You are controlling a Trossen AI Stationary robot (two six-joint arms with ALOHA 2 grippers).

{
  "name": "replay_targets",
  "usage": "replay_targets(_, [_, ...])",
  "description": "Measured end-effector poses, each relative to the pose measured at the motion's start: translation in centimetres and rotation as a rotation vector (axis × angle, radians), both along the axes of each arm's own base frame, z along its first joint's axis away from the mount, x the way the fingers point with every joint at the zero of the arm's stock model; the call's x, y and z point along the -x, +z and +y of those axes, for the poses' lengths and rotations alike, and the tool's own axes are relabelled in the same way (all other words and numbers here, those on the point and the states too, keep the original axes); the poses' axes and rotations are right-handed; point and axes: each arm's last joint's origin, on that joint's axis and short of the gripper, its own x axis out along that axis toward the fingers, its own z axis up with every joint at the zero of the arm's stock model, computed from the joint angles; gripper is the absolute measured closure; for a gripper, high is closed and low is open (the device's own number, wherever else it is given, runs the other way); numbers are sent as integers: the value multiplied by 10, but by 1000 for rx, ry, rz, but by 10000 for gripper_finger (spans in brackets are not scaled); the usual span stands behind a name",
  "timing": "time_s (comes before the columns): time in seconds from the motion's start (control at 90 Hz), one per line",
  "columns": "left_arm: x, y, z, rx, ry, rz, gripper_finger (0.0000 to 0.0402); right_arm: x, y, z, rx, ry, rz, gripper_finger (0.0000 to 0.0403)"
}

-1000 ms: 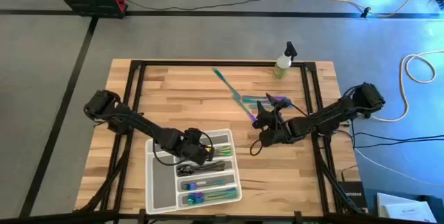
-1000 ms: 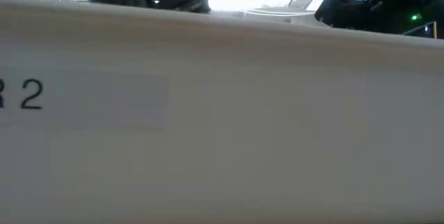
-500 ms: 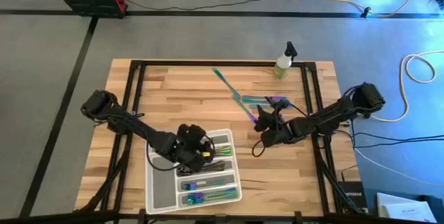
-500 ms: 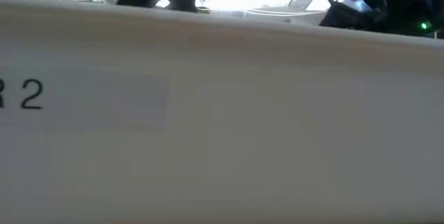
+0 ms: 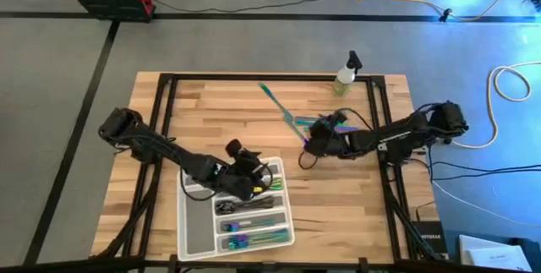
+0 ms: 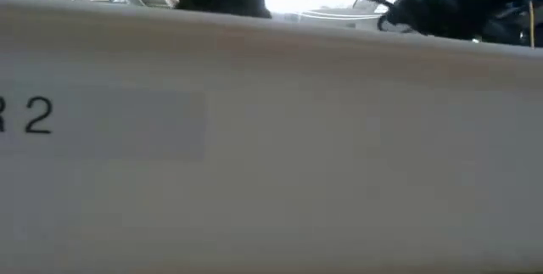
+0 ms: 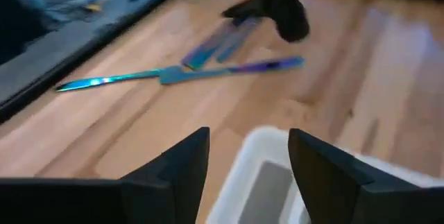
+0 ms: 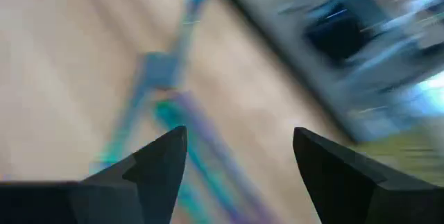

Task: Sort silverware
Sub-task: Put the blue table knife into the white silverware tray

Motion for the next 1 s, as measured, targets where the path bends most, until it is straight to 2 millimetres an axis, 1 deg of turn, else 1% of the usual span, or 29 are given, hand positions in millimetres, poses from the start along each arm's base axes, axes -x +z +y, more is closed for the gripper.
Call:
replay_targets(0.067, [-2,-6,3,-14,-45,5,220,-4,-1,-3,-108,53,-29,155])
replay_targets(0.156, [-3,-15,7,-29,-155,-18,220,-7,1,-2,-150,85,-66,155])
replay_targets(0.267, [-4,-21,20,39,-341,-156,220,-11,4,-1,-161,131,-102,155])
replay_targets(0.356, [-1,-29,33,22,-426,-253,220,-15,6,1,-179,214,-108,155])
replay_targets(0.433, [3,-35,47,-19,-477,-294,220,-17,8,2,-187,267,-111,155])
replay_targets(0.5, [6,-41,63,-31,-495,-292,220,-18,7,2,-198,302,-97,155])
replay_targets(0.6, [5,-47,92,21,-501,-279,220,-18,7,-2,-210,296,-104,155])
replay_targets(0.678, [3,-46,111,57,-500,-293,220,-19,5,-10,-227,244,-130,155])
replay_targets(0.744, [3,-46,121,43,-518,-285,220,-22,1,-17,-251,219,-153,155])
replay_targets(0.867, [3,-42,128,-65,-596,-295,220,-28,-9,-26,-293,205,-176,155])
replay_targets(1.0, [2,-36,141,-140,-604,-335,220,-34,-18,-33,-343,181,-161,155])
